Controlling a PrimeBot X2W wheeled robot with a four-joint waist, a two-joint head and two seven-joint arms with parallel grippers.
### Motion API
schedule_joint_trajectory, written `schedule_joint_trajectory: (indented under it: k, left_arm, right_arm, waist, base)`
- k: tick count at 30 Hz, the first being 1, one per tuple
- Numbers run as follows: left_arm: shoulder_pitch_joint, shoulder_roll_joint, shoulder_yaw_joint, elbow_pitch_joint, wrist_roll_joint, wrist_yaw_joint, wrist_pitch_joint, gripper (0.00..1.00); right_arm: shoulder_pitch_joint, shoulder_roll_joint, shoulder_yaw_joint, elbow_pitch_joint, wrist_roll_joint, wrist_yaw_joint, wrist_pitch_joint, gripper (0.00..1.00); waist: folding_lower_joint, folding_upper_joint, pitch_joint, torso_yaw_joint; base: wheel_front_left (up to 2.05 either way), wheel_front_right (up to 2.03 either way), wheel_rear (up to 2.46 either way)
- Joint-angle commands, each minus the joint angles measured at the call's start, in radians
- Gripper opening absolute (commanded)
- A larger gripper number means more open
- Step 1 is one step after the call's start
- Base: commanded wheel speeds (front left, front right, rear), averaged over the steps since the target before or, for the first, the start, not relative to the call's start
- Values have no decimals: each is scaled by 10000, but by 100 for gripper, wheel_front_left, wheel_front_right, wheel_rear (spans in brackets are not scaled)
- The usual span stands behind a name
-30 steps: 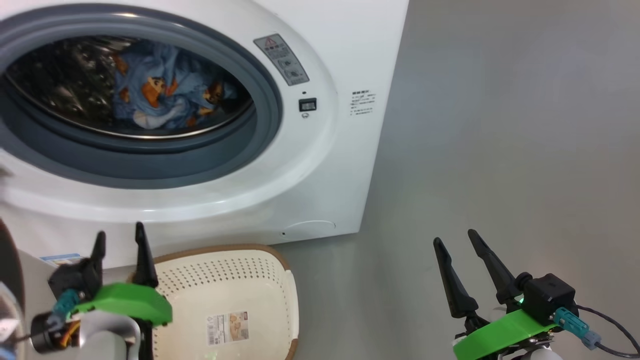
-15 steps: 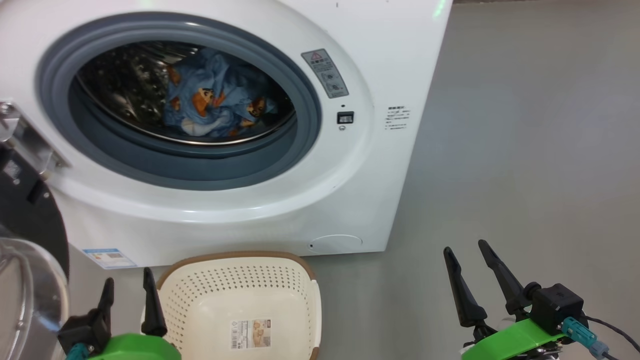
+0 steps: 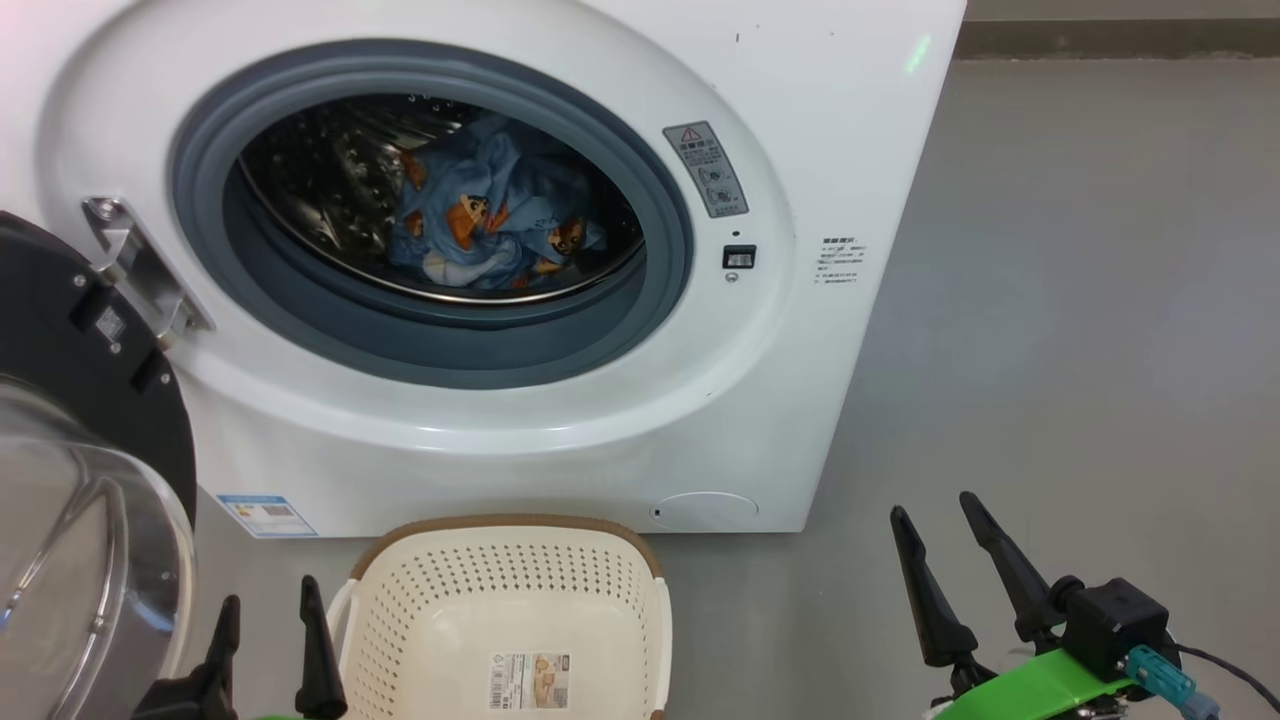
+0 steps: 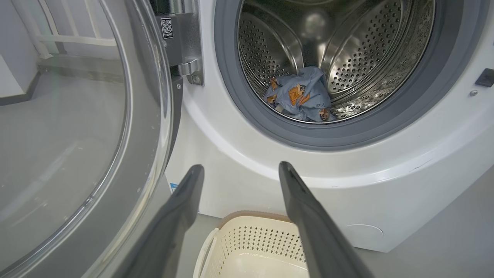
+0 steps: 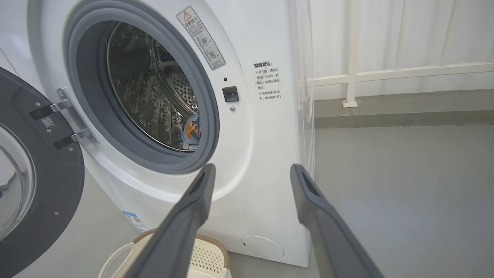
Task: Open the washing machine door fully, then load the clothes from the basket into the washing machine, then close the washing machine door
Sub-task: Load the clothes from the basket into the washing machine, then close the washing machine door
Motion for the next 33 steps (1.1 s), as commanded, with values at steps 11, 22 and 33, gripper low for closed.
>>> schedule_joint_trajectory:
  k: [11,22,33]
  left_arm:
    - [151,189,221,-521,154,71,-55,100]
    - [318,189,180,-602,129,78,-55,100]
    - [387,189,183,-701,218,72,-55,100]
  right_arm:
    - [79,-123,244,-220,-34,16,-46,100]
    - [156,-127,229,-186,-50,16,-46,100]
    - [238,-115,138,48,-203,16,-46,100]
  waist:
    - [0,0,-203,-2]
    - [0,0,-312,-97]
    - [0,0,-369,-177]
  base:
    - [0,0,0]
    - [0,0,0]
    - [0,0,0]
